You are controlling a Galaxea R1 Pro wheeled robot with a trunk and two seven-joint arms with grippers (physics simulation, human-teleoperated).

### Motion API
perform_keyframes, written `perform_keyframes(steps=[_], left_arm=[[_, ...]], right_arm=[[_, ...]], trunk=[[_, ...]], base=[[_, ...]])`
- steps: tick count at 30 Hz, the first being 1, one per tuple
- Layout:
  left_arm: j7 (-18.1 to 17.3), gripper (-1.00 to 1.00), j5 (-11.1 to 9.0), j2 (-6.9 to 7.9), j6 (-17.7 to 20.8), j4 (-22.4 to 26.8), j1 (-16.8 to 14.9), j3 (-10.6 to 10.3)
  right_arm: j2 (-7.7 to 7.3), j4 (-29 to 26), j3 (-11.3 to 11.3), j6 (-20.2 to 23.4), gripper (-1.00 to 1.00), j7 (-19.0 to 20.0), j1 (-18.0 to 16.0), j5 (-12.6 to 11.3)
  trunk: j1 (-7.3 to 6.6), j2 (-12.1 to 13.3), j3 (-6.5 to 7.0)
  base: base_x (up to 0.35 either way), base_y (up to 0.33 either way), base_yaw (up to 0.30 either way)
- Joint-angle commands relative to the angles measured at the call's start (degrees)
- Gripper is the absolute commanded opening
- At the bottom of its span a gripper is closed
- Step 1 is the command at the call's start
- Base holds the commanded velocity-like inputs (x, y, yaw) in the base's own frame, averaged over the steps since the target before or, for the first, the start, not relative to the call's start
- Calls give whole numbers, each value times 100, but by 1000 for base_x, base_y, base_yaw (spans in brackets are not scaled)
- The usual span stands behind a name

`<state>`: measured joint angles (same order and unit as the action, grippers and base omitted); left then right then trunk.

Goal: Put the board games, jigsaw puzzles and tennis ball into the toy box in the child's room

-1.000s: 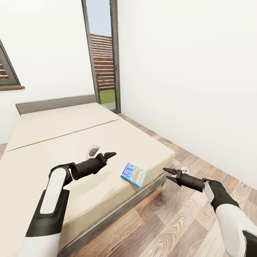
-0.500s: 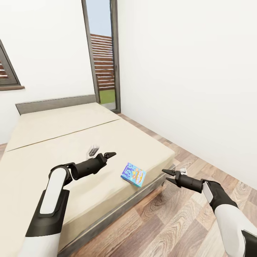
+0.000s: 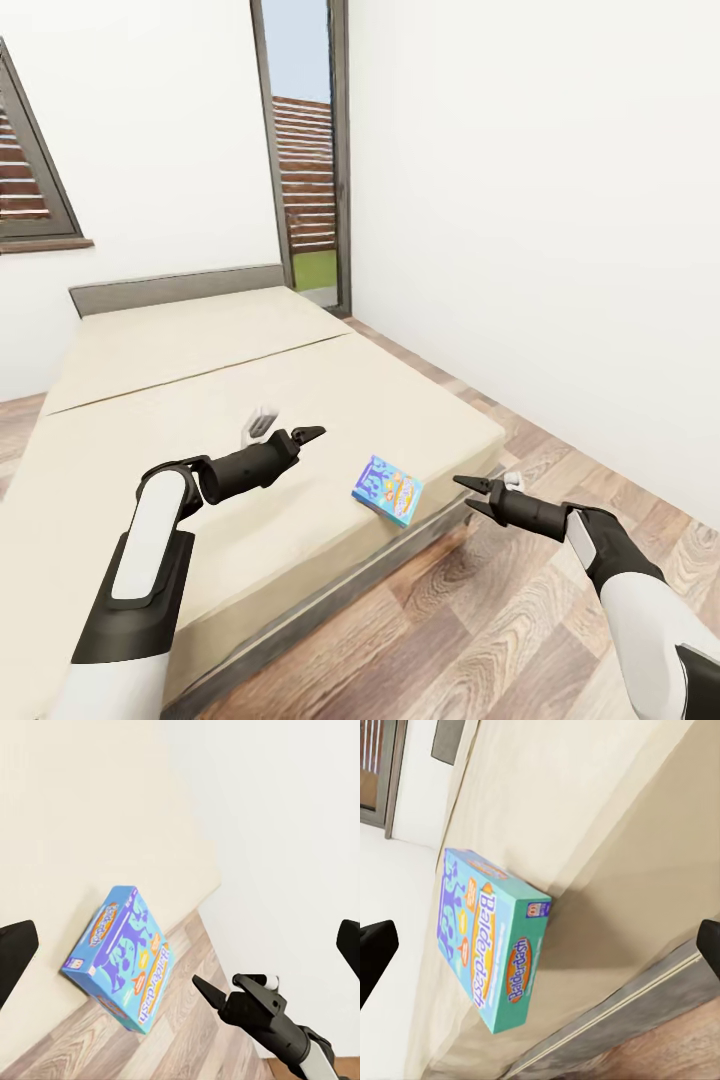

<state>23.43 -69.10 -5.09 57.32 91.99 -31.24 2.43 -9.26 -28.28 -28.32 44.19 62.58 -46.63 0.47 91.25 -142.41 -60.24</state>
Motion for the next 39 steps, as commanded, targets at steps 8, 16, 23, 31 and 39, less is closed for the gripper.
perform_keyframes(steps=[8, 16, 23, 31, 39], left_arm=[[57, 100, -59, -7, 25, 3, -5, 8], [57, 100, -59, -6, 25, 3, -5, 9], [57, 100, -59, -3, 25, 3, -5, 7], [57, 100, -59, -2, 25, 3, -5, 7], [57, 100, -59, -6, 25, 3, -5, 5]], right_arm=[[3, 2, -24, 46, 100, 11, -4, 4], [5, 5, -24, 46, 100, 9, -4, 5], [5, 6, -24, 47, 100, 9, -4, 4], [4, 56, -25, 51, 100, 5, -4, 5], [1, 220, -29, 53, 100, -11, -8, 2]], trunk=[[-1, -2, -5], [-1, -2, -5], [-1, -2, -5], [-1, -2, -3], [-1, -2, 3]], base=[[0, 0, 36], [0, 0, 12], [0, 0, 4], [0, 0, 55], [0, 0, 160]])
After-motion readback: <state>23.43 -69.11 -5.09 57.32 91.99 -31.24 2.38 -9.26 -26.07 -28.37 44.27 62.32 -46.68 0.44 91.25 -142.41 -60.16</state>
